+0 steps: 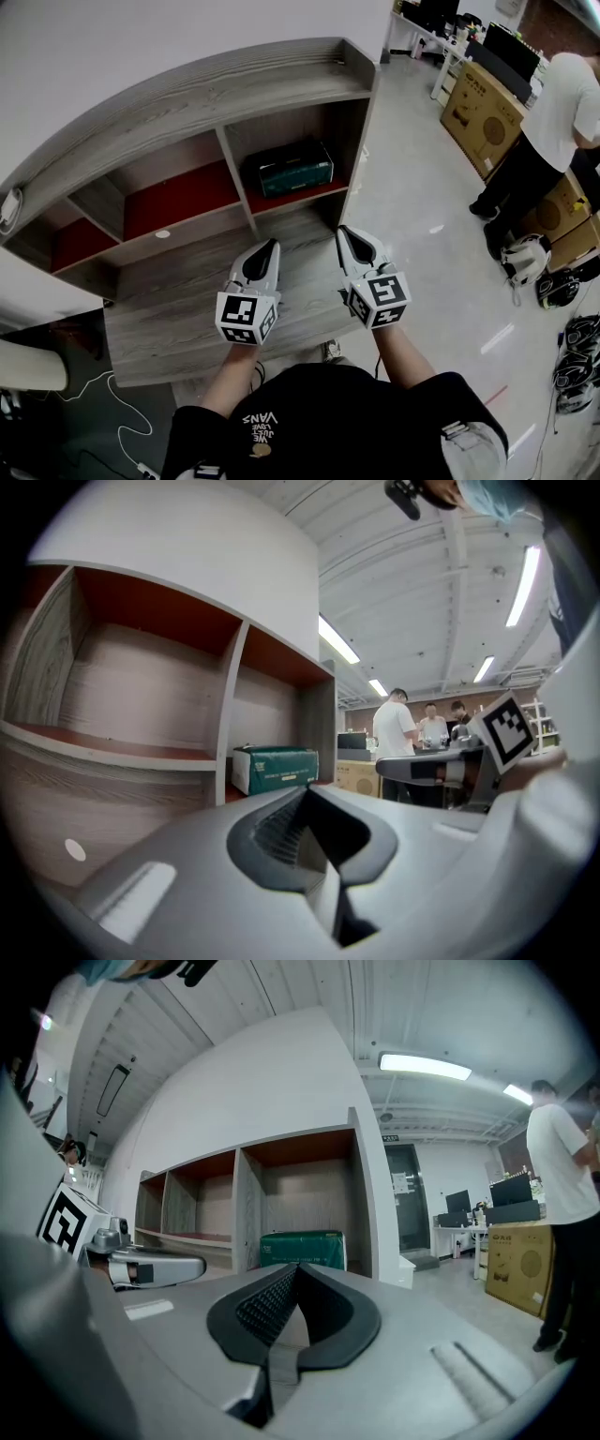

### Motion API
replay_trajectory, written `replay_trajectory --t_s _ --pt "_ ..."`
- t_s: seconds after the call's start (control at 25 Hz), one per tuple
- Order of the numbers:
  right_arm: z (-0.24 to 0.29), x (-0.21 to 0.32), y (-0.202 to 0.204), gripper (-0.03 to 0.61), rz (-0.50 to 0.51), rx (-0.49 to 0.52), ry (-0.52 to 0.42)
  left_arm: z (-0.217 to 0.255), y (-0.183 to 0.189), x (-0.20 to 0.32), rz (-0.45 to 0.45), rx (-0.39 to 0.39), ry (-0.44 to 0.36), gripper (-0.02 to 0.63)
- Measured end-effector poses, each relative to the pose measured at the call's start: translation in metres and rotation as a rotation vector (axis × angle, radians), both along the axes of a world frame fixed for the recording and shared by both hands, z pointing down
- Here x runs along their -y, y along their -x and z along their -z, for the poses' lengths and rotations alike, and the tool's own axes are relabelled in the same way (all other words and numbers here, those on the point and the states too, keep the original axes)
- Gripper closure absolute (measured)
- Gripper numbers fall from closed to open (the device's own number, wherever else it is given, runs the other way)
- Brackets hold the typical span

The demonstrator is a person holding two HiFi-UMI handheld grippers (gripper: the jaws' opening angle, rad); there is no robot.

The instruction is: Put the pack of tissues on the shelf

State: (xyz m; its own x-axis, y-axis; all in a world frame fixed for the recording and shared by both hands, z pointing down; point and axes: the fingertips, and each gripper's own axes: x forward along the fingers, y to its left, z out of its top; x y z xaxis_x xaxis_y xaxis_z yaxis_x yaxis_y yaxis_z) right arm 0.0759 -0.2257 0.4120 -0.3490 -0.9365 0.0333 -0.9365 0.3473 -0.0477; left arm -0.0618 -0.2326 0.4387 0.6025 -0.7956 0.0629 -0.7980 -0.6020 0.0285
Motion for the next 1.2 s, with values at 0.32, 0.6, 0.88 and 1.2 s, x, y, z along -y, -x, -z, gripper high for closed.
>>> replay_trajectory --t_s 0.32,0.6,0.88,1.2 --pt "-0.009 -0.030 0.007 0.574 -0.022 0.005 0.025 -0.011 0.008 -0.031 -0.045 -0.012 0.019 0.561" --pt "-0.019 -0.057 0.015 0.574 -0.026 0.004 0.021 -0.021 0.018 -0.054 -0.060 -0.023 0.039 0.561" --pt "-0.036 -0.082 0.020 0.574 -0.059 0.011 0.060 -0.031 0.025 -0.074 -0.094 -0.023 0.055 0.561" --pt "-0.051 -0.102 0.027 0.574 -0.073 0.011 0.098 -0.040 0.030 -0.093 -0.129 -0.010 0.067 0.561"
